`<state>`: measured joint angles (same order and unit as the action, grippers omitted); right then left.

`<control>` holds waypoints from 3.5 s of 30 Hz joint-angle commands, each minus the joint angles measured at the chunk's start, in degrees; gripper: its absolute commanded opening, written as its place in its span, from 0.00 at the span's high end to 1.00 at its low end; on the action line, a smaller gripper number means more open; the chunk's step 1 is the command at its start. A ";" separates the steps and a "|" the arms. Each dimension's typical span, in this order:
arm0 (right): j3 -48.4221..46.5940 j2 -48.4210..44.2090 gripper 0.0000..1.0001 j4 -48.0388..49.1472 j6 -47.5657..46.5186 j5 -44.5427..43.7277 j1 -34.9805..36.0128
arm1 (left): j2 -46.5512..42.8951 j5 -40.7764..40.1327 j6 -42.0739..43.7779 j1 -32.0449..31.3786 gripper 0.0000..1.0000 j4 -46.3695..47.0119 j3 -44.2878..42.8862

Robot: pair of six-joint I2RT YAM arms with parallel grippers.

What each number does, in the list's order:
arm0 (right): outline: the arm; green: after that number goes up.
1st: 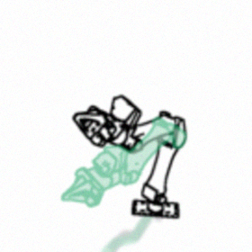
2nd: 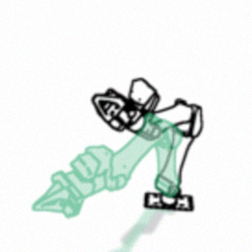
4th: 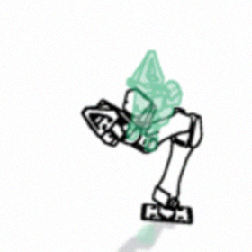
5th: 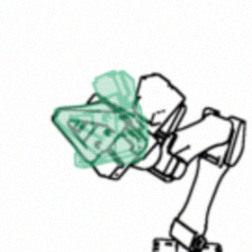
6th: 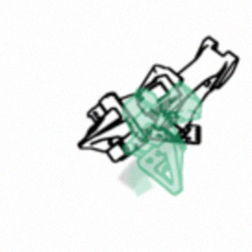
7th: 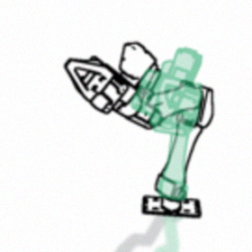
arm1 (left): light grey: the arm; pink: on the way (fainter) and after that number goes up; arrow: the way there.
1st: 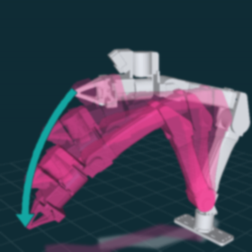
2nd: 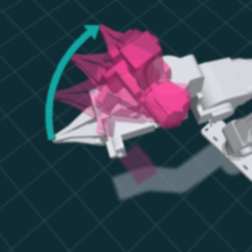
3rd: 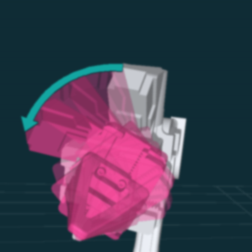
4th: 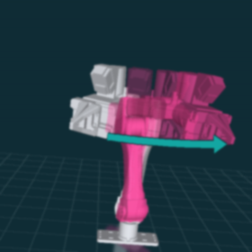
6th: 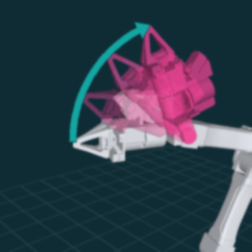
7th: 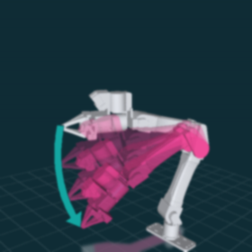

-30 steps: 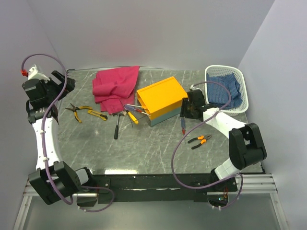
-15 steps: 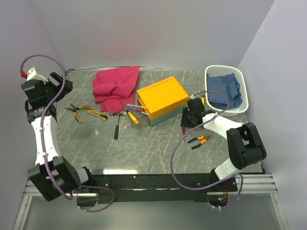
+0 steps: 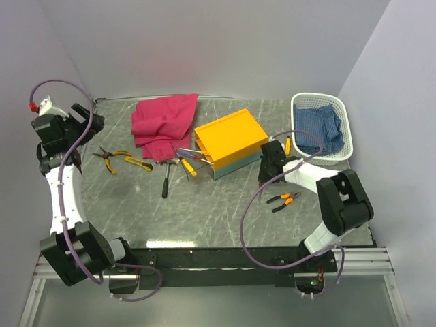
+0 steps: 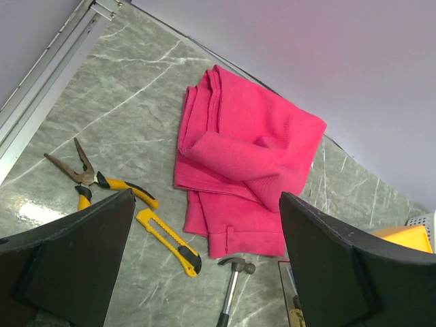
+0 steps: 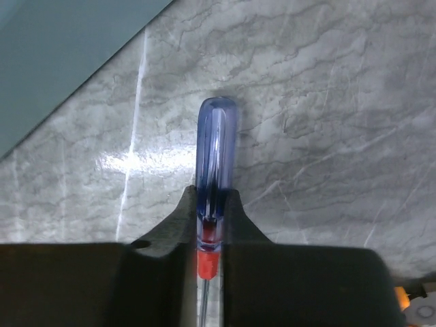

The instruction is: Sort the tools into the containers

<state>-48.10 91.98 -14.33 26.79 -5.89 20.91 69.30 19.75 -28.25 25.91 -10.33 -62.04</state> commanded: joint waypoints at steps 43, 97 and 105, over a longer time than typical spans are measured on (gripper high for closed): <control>-41.29 11.81 0.95 17.85 -26.87 31.03 20.58 | -8.65 5.65 -5.94 -0.07 0.06 5.05 6.85; -36.10 21.66 0.48 -5.78 -22.75 -21.79 -10.45 | -1.36 3.45 -3.13 0.54 0.05 6.28 6.67; -36.28 22.88 0.47 -8.00 -21.08 -25.31 -10.01 | -1.10 4.60 -5.94 0.54 0.05 9.89 9.75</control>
<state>-81.89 113.82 -21.32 5.06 -26.74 10.57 68.14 23.14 -32.73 26.17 -4.27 -53.23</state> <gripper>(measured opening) 0.526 0.949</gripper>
